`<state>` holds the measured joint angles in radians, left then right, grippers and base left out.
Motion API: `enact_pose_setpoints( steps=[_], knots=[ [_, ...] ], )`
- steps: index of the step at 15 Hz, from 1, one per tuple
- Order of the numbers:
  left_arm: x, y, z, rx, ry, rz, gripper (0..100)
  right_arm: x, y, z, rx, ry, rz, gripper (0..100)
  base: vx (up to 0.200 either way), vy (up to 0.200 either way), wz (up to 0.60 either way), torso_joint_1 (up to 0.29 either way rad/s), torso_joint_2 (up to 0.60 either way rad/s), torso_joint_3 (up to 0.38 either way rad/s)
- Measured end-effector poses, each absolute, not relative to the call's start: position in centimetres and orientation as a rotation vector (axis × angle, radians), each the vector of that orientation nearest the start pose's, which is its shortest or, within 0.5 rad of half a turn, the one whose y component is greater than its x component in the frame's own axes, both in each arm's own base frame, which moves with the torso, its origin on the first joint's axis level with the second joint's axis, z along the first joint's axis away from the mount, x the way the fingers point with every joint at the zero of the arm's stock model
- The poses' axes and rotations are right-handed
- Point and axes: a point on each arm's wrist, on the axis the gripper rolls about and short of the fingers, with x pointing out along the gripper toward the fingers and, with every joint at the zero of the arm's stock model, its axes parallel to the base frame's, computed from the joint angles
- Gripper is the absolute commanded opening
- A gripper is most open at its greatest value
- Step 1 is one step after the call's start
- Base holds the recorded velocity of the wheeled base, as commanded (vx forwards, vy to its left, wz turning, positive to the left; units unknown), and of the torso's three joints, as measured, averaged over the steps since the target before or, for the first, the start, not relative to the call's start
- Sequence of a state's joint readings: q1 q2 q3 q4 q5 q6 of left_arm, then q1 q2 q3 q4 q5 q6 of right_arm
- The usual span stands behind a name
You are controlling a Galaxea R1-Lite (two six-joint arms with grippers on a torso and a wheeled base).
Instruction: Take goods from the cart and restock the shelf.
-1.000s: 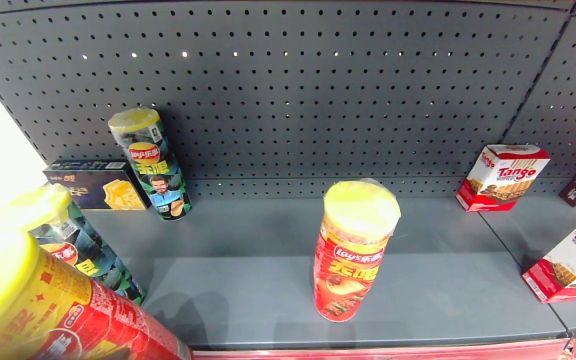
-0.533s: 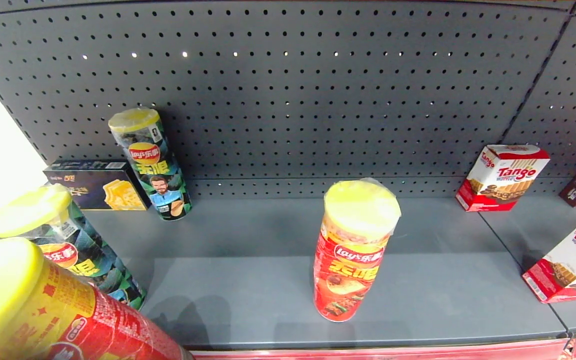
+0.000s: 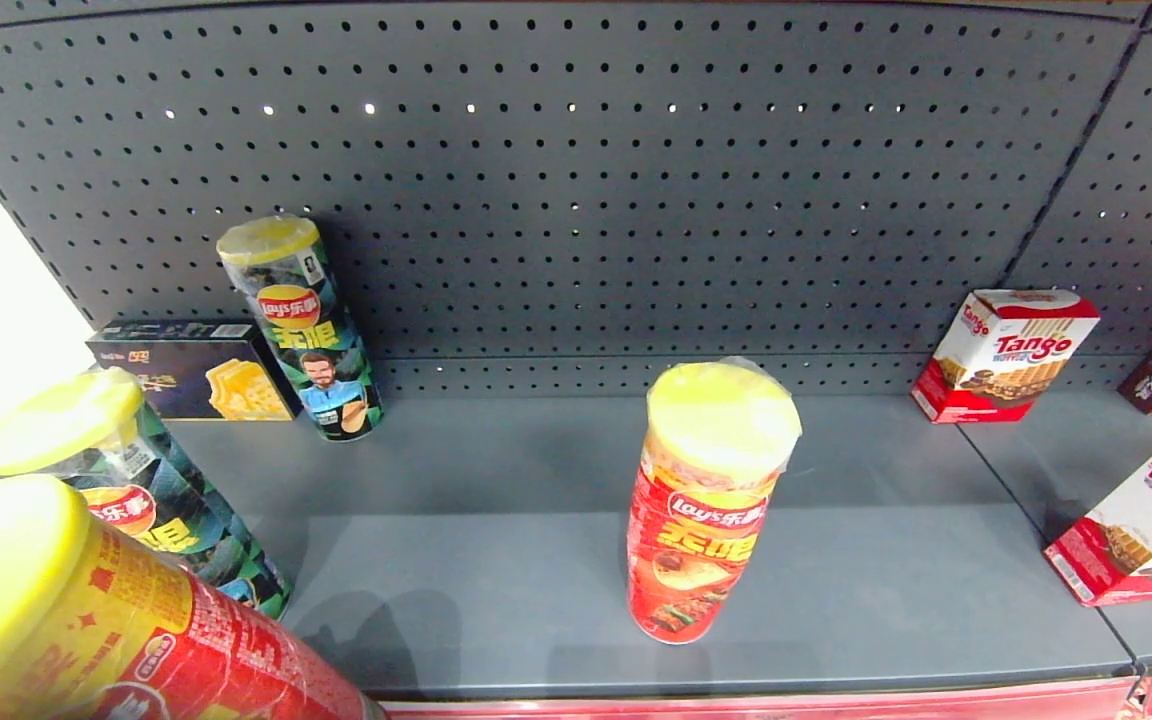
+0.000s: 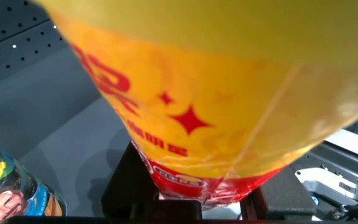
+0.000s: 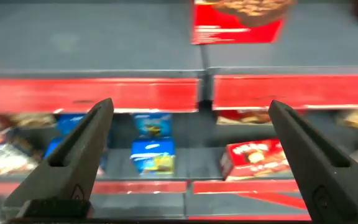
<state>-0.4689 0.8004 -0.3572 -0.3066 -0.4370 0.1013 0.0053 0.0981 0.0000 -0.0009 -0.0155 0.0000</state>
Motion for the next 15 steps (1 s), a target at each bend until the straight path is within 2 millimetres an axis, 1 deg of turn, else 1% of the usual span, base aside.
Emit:
enact_pose_setpoints(
  steps=[2,6,12,15],
  knots=[
    [6.8,-4.5,19.5,0.096,0.096,-0.910,0,-1.6,0.0,7.7,-0.001,0.083,-0.051,100,0.000,0.000,0.00,0.000,0.00,0.000],
    [6.8,-4.5,19.6,0.094,0.093,-0.916,0,-2.0,0.1,7.6,-0.002,0.029,-0.005,100,0.000,0.000,0.00,0.000,0.00,0.000],
    [6.8,-4.6,19.9,0.094,0.086,-0.934,0,-2.2,0.1,7.6,-0.003,0.004,-0.003,100,0.000,0.000,0.00,0.000,0.00,0.000],
    [7.4,-5.0,20.5,0.092,0.087,-0.951,0,-2.2,0.1,7.6,-0.003,0.003,-0.003,100,0.000,0.000,0.00,0.000,0.00,0.000]
  ],
)
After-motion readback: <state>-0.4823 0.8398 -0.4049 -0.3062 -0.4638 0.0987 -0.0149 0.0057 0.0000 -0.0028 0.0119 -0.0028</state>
